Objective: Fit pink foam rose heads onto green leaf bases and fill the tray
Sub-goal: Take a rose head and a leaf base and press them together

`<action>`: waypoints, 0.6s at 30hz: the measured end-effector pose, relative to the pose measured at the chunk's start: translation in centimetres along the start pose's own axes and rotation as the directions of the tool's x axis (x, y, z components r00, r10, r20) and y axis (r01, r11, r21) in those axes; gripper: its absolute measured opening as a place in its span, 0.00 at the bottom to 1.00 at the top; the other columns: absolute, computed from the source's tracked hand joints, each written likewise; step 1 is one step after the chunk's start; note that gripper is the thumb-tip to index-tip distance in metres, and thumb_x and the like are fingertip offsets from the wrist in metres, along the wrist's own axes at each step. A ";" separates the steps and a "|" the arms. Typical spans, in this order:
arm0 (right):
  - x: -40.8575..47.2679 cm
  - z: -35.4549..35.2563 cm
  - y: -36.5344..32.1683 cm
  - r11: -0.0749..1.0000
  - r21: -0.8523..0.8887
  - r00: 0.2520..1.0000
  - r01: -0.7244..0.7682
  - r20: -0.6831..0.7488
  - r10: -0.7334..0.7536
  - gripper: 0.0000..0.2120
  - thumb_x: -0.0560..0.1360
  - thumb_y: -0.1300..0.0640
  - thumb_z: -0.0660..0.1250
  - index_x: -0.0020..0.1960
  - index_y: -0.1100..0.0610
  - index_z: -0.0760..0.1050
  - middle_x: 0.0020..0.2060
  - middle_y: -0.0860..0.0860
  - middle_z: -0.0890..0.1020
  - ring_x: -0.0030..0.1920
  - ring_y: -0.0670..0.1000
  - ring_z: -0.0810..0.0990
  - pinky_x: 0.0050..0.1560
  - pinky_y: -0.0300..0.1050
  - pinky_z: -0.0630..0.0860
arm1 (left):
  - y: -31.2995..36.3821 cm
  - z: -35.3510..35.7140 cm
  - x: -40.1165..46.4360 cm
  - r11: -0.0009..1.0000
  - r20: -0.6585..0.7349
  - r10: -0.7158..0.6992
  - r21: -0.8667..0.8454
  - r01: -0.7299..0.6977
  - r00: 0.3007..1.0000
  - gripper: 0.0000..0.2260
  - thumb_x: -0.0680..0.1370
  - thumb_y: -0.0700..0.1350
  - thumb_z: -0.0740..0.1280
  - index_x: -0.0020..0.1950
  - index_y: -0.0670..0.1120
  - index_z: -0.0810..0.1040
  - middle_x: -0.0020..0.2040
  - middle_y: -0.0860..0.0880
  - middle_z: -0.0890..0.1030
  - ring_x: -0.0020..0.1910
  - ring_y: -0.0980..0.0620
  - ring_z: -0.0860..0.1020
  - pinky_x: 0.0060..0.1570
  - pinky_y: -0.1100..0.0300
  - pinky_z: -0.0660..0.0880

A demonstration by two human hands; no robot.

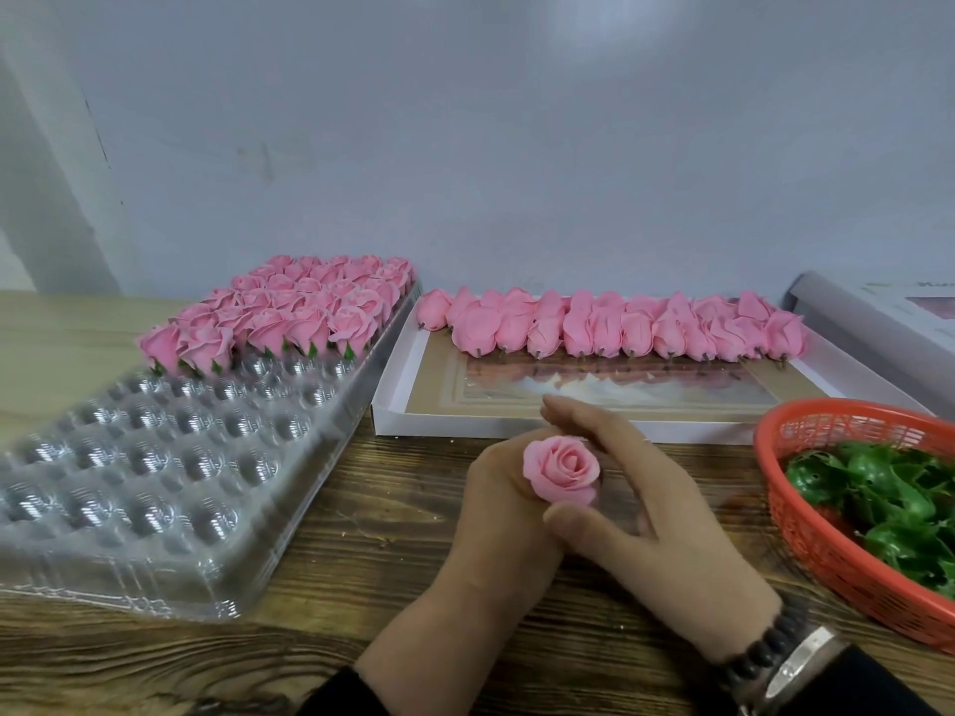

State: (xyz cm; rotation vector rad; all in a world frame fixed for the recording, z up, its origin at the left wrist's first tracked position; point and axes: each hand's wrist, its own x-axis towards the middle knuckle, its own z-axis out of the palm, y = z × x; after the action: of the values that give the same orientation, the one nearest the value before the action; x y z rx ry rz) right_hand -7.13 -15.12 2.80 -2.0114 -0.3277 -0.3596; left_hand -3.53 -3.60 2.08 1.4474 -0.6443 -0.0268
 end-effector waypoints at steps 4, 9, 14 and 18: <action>-0.3 1.1 -0.8 0.989 -0.019 0.966 0.149 -0.210 -0.150 0.20 0.72 0.37 0.58 0.58 0.44 0.75 0.55 0.38 0.79 0.59 0.42 0.76 0.58 0.38 0.71 | -0.2 0.7 -0.4 0.998 0.005 -0.065 -0.010 0.065 0.998 0.06 0.73 0.34 0.65 0.40 0.29 0.75 0.36 0.36 0.78 0.36 0.50 0.76 0.36 0.60 0.75; -0.2 2.1 -0.6 0.980 -0.143 0.942 0.141 -0.286 -0.177 0.15 0.74 0.46 0.57 0.49 0.48 0.82 0.47 0.38 0.82 0.53 0.41 0.78 0.56 0.38 0.73 | 0.6 1.5 -0.8 0.992 0.073 -0.080 0.102 0.072 0.994 0.16 0.76 0.28 0.58 0.41 0.46 0.77 0.32 0.57 0.79 0.36 0.67 0.77 0.38 0.73 0.73; 0.3 0.6 -0.9 0.995 -0.097 0.998 0.032 -0.044 -0.036 0.11 0.73 0.49 0.60 0.45 0.43 0.81 0.46 0.35 0.82 0.56 0.34 0.76 0.60 0.36 0.70 | 1.4 1.4 -0.2 0.955 0.243 -0.125 0.294 0.050 0.962 0.16 0.72 0.28 0.65 0.42 0.51 0.72 0.36 0.63 0.75 0.40 0.74 0.74 0.43 0.77 0.70; 0.4 0.1 -1.5 0.996 -0.087 0.982 -0.037 0.179 0.053 0.10 0.72 0.46 0.59 0.47 0.39 0.79 0.48 0.31 0.81 0.51 0.37 0.80 0.56 0.38 0.75 | 1.9 0.8 -0.9 0.908 0.345 -0.411 0.238 0.345 0.844 0.19 0.71 0.29 0.63 0.23 0.47 0.75 0.26 0.52 0.77 0.30 0.53 0.77 0.37 0.60 0.78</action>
State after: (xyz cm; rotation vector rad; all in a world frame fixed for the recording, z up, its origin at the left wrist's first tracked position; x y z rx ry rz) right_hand -7.35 -14.37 4.17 -2.1350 -0.3853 -0.1636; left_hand -5.29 -3.66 3.49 1.7358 -0.6802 -0.6005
